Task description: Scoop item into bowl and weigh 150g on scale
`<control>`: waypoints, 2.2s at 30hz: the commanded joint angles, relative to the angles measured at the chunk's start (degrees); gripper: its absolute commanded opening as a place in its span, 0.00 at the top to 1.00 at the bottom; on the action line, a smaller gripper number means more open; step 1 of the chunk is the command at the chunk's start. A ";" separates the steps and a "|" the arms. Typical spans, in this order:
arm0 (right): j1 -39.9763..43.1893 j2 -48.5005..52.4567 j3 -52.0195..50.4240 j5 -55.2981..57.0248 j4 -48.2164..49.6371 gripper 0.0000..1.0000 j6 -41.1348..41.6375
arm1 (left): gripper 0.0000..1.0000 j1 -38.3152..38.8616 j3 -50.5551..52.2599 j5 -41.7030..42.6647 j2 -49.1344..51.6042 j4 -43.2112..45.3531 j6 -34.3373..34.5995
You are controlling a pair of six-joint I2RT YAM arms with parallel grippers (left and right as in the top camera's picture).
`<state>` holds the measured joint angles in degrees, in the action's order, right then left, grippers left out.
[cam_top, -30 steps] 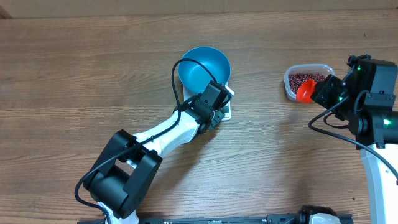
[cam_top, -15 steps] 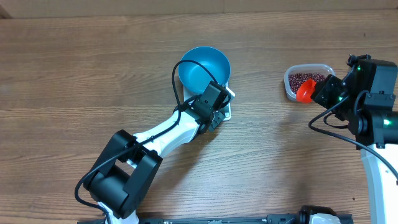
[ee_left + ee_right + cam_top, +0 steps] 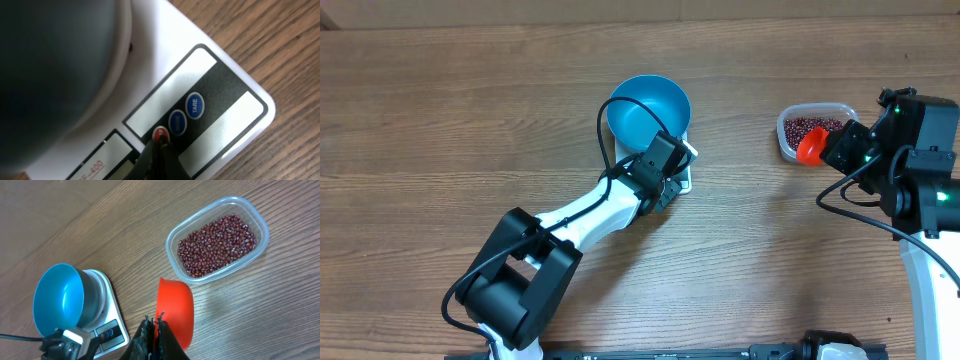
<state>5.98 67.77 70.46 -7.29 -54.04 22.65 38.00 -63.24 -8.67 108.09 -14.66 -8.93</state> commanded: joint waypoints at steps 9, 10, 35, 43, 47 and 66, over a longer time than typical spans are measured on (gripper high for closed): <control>0.20 -0.07 1.66 -0.26 0.33 0.96 -0.22 | 0.96 -0.09 0.52 1.22 2.82 0.55 1.68; 0.20 -0.07 1.66 -0.28 0.33 0.96 -0.24 | 0.96 -0.09 0.52 1.22 2.82 0.52 1.68; 0.20 -0.07 1.66 -0.28 0.11 0.96 -0.22 | 0.96 -0.11 0.52 1.20 4.00 1.25 1.66; 0.20 -0.07 1.66 -0.28 0.11 0.96 -0.22 | 0.96 -0.11 0.52 1.20 4.00 1.25 1.66; 0.20 -0.07 1.66 -0.31 0.11 0.96 -0.22 | 0.96 -0.11 0.52 1.20 4.00 1.25 1.68; 0.20 -0.07 1.66 -0.26 0.11 0.96 -0.24 | 0.96 -0.15 0.52 1.20 4.04 1.42 1.66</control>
<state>5.98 67.77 70.46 -7.31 -54.06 22.65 38.00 -63.24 -8.60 109.10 -13.45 -8.51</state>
